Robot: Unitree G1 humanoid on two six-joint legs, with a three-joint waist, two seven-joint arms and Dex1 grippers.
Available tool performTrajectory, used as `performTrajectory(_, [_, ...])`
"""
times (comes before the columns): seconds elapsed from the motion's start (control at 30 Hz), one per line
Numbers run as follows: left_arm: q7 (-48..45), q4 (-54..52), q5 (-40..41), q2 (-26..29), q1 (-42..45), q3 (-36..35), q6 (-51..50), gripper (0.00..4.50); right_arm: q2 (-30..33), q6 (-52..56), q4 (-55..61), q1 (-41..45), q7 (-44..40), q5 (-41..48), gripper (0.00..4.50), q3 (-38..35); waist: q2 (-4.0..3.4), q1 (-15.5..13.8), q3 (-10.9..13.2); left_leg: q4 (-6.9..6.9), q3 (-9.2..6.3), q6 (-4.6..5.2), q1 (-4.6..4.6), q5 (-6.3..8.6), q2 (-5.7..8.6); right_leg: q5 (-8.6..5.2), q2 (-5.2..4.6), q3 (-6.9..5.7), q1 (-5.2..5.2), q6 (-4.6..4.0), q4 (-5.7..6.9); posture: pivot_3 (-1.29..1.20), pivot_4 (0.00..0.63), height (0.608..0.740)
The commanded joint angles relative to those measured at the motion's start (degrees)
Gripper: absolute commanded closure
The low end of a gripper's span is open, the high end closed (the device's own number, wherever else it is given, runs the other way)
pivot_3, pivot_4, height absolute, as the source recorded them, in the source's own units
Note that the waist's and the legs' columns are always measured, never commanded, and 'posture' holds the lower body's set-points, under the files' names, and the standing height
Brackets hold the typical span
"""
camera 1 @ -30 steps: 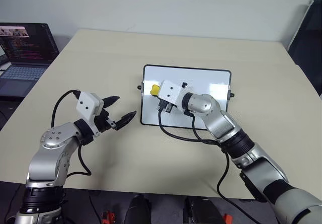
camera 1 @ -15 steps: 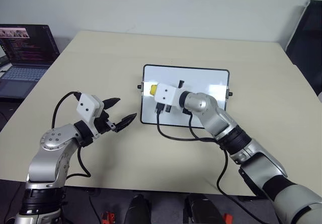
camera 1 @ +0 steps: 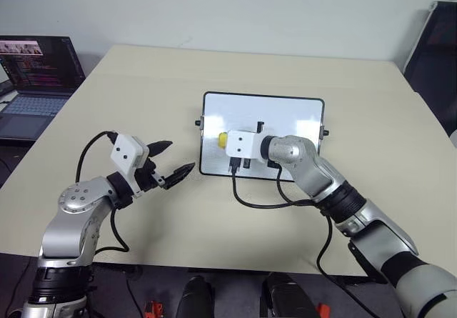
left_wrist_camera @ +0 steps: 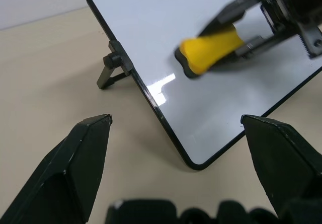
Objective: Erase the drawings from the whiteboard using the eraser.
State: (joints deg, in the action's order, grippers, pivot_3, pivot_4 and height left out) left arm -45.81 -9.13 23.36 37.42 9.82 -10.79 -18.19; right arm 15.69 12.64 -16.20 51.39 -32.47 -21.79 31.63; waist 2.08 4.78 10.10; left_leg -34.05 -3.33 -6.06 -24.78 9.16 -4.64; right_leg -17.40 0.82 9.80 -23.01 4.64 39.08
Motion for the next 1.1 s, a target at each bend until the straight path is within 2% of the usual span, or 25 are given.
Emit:
performTrajectory(0.03, [-0.4,-0.7,-0.1,0.2,1.0,-0.2,1.4,0.00,1.8,0.7,-3.7,1.7,3.4,-1.9,3.47,-4.2,0.00,-0.1,0.0,0.00,0.00,-0.02,0.00,-0.07,0.01,0.04,-0.01,0.00,0.00,0.00,-0.01,0.00,0.150,0.740])
performTrajectory(0.13, [-0.5,-0.7,0.0,0.3,1.1,-0.1,1.4,0.00,2.9,1.3,-3.0,0.5,-0.2,-1.6,3.47,-3.1,0.04,-0.1,0.0,-0.01,0.01,0.05,0.01,-0.17,0.01,0.10,-0.02,-0.01,-0.14,-0.02,-0.03,0.00,0.150,0.740])
performTrajectory(0.27, [-0.7,-0.6,0.0,0.3,1.2,-0.1,1.4,0.00,4.8,2.2,1.4,-2.8,-9.0,-1.2,3.47,0.2,0.06,0.0,0.0,0.01,0.01,0.06,0.02,-0.18,0.00,0.11,-0.02,0.00,-0.08,-0.02,-0.03,0.00,0.150,0.740])
performTrajectory(0.37, [-0.9,-0.5,-0.1,0.4,1.5,0.0,1.4,0.00,5.5,2.2,3.3,-3.8,-11.6,-2.3,3.47,1.4,0.05,0.1,0.0,0.06,0.02,0.06,0.01,-0.18,-0.03,0.11,0.01,-0.01,0.02,-0.02,-0.02,0.00,0.150,0.740])
performTrajectory(0.5, [-1.1,-0.2,-0.2,0.4,1.9,0.1,1.3,0.00,4.1,1.4,2.3,-2.8,-7.1,-4.0,3.48,-0.2,0.05,0.1,0.0,0.04,0.03,0.06,0.02,-0.19,-0.02,0.12,0.01,0.00,-0.01,-0.02,-0.01,0.00,0.150,0.740])
performTrajectory(0.63, [-1.3,0.0,-0.4,0.3,2.4,0.3,1.4,0.00,1.5,-0.9,-0.4,-0.5,2.0,-3.9,3.48,-3.9,0.05,0.2,0.0,0.03,0.03,0.07,0.02,-0.24,-0.02,0.29,0.01,0.03,-0.08,-0.04,-0.01,0.00,0.150,0.740])
performTrajectory(0.73, [-1.4,0.1,-0.5,0.1,3.0,0.7,1.4,0.00,1.4,-0.9,-0.9,-0.8,2.8,-3.0,3.48,-4.8,0.05,0.0,0.0,0.03,0.03,0.07,0.00,-0.35,0.00,0.36,0.00,0.03,-0.18,-0.03,-0.04,0.00,0.150,0.740])
performTrajectory(0.9, [-1.9,0.0,-0.3,-0.5,5.5,2.4,1.2,0.00,1.0,4.6,9.0,-6.9,0.6,2.3,3.48,-10.3,0.06,-0.2,0.0,0.10,0.07,0.06,-0.11,-0.35,0.00,0.34,-0.01,0.05,-0.14,0.00,-0.11,0.00,0.150,0.740])
performTrajectory(1.1, [-4.4,-2.0,0.6,-1.6,11.5,6.7,-0.2,0.00,-0.4,22.4,31.9,-19.3,2.3,9.5,3.49,-24.5,0.03,-0.3,0.0,0.25,0.04,0.00,-0.28,-0.30,-0.01,0.42,0.00,-0.01,-0.23,0.17,-0.09,0.00,0.150,0.740])
